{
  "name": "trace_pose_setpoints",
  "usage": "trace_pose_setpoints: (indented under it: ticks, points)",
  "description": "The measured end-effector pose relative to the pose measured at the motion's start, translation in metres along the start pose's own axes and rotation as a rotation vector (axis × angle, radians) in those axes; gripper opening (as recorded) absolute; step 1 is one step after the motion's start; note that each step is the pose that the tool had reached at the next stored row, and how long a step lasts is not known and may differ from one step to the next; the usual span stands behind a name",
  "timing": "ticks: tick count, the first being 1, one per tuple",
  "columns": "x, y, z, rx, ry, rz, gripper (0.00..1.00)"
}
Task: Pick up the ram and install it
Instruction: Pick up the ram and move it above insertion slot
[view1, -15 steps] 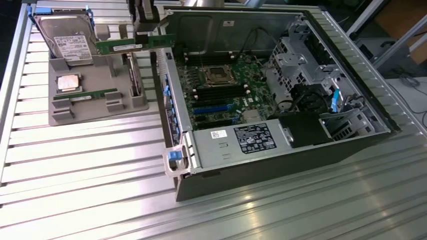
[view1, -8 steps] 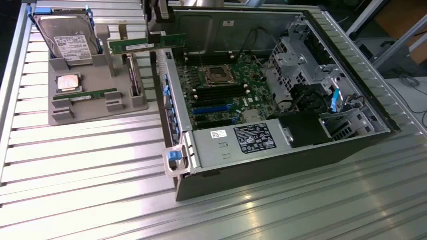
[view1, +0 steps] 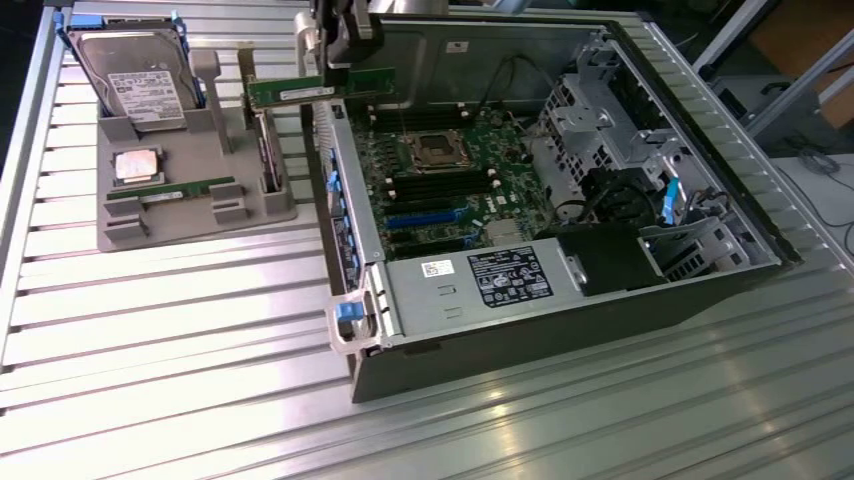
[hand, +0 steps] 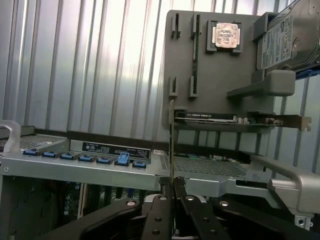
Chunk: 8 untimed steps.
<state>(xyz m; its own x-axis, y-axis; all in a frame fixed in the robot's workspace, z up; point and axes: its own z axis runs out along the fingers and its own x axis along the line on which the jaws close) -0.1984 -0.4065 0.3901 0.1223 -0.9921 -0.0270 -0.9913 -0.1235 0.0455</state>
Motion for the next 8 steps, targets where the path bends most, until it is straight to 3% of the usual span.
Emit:
trace_pose_setpoints:
  ticks: [4, 8]
  points:
    - [0.003, -0.0202, -0.001, -0.0002, 0.0012, 0.0, 0.13]
    - [0.004, -0.0346, -0.0017, -0.0003, 0.0023, 0.0, 0.13]
